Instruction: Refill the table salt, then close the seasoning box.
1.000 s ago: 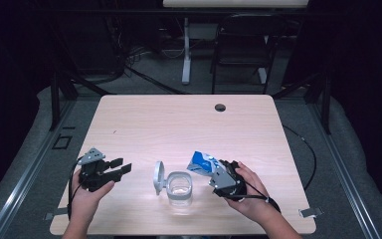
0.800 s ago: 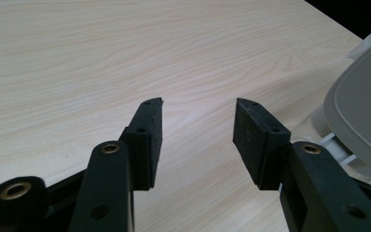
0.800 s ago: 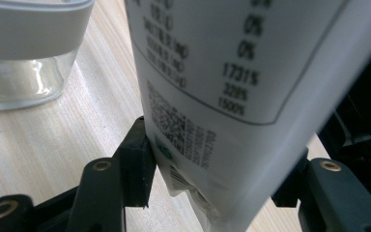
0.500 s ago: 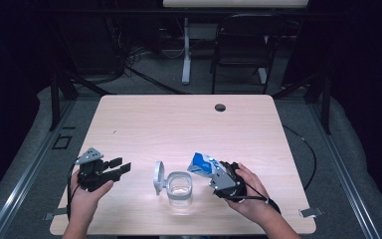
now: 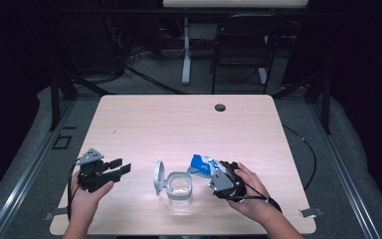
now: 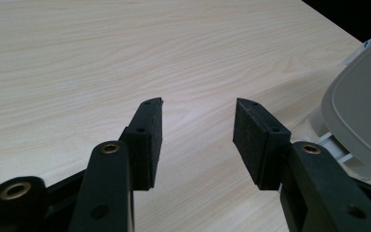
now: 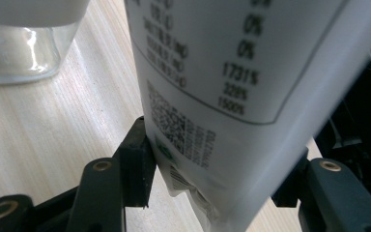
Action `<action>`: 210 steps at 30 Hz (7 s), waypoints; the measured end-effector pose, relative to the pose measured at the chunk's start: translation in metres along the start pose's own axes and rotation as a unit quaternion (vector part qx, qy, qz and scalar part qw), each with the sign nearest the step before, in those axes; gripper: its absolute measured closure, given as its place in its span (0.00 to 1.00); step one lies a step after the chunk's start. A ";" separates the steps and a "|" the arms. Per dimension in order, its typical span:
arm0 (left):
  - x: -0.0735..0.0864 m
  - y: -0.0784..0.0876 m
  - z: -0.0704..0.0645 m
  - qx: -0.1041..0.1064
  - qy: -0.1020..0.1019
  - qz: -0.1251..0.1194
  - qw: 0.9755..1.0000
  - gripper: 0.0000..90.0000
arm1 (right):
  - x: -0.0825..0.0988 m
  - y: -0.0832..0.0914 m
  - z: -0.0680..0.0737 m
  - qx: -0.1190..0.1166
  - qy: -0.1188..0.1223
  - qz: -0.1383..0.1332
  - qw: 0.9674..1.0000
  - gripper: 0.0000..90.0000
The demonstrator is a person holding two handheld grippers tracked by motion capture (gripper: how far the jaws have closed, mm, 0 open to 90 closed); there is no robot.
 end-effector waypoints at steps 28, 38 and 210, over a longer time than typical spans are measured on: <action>0.004 0.000 0.003 -0.001 0.006 0.000 1.000 0.60 | 0.006 0.002 -0.004 0.018 0.066 0.024 0.997 0.51; 0.003 0.004 0.004 -0.004 0.006 0.000 1.000 0.60 | 0.006 0.002 -0.003 0.024 0.078 0.024 0.996 0.51; 0.010 0.008 0.010 -0.008 0.016 -0.002 1.000 0.60 | -0.019 0.005 0.005 0.075 0.325 0.096 0.938 0.52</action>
Point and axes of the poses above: each handheld gripper's, and its own axes: y roughly backward along the jaws, x roughly out of its underside, z roughly to its left, the point moved 6 cm from there along -y, roughly forward along the jaws, and after that the axes turned 13 degrees about -y, right-handed, at the moved point
